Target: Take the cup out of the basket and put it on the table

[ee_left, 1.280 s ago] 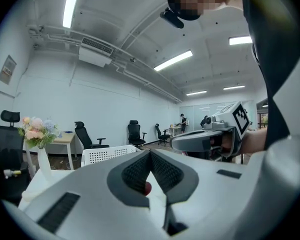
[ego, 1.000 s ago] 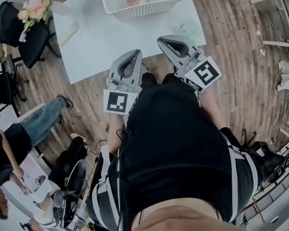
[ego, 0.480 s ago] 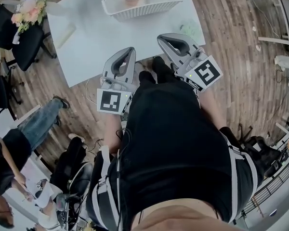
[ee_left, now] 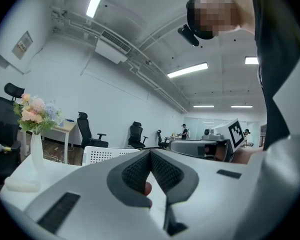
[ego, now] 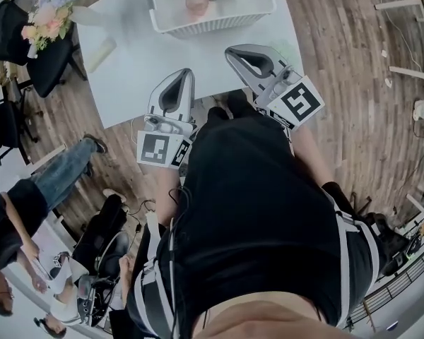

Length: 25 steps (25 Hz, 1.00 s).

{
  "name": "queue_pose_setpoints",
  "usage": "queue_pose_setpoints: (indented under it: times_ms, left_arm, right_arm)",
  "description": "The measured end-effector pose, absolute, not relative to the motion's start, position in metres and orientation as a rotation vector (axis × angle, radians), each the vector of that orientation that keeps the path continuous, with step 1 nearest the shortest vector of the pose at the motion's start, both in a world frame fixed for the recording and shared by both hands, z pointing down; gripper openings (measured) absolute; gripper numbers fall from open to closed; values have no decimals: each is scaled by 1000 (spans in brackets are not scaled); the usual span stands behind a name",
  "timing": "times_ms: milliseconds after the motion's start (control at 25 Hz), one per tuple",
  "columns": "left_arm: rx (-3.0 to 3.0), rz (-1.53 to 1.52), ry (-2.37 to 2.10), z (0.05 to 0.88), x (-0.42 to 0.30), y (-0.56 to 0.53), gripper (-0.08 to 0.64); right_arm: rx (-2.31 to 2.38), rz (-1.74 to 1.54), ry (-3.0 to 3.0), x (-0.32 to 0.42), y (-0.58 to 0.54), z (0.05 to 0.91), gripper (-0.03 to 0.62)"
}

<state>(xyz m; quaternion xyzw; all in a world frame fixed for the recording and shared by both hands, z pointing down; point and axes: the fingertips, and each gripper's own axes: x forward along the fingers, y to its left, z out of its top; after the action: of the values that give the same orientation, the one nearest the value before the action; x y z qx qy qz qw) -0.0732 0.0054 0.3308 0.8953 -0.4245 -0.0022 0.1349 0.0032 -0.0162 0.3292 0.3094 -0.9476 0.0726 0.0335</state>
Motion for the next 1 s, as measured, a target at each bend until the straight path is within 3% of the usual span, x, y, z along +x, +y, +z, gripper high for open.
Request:
queue_pose_setpoints:
  times_ms: [480,1000]
  left_arm:
    - [2520,-29,-1297,328,-18,-38,20]
    - [2565,52,-1194,342,-28,-62,20]
  right_arm:
    - [837,287,-2964,51,-48,342,18]
    - [883,270,-2907,37,-80,353,18]
